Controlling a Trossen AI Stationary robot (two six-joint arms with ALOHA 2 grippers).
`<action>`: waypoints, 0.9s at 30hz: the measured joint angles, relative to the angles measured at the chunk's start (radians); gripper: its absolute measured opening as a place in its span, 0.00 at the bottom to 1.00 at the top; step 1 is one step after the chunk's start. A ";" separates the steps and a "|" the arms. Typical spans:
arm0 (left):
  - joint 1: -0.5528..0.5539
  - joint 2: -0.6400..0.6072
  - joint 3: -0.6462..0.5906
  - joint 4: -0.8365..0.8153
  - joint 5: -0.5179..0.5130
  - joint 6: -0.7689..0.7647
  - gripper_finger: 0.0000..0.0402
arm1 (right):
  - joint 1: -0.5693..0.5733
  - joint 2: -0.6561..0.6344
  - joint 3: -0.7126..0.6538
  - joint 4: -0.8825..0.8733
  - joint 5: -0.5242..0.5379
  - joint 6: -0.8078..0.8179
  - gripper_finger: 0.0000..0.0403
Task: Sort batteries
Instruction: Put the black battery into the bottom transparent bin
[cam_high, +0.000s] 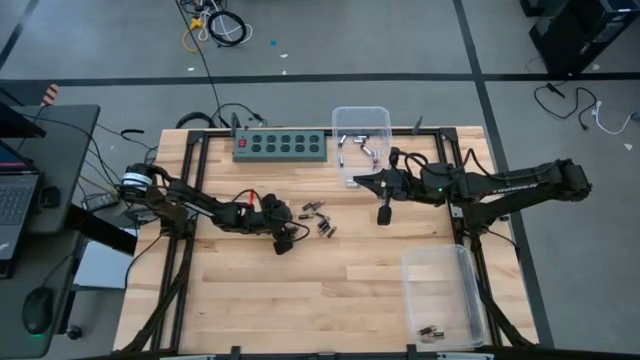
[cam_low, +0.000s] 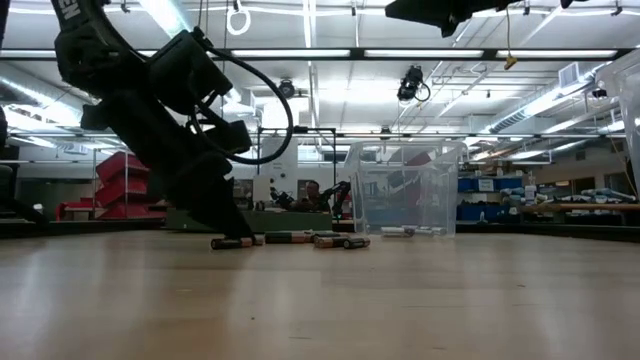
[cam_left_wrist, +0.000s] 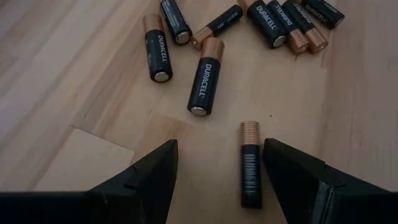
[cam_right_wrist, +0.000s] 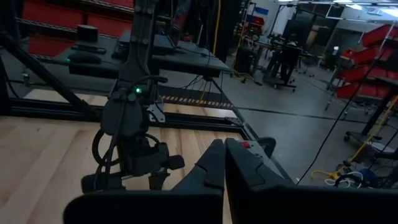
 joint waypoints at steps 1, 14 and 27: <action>0.000 0.000 0.000 -0.004 0.000 0.000 0.60 | 0.000 0.000 0.000 0.000 0.000 0.000 0.00; -0.001 -0.004 -0.063 0.018 -0.001 0.116 0.52 | 0.001 0.000 0.000 -0.001 0.000 0.001 0.00; -0.002 0.000 -0.093 0.095 0.042 0.191 0.16 | 0.001 0.000 0.000 -0.001 -0.001 0.001 0.00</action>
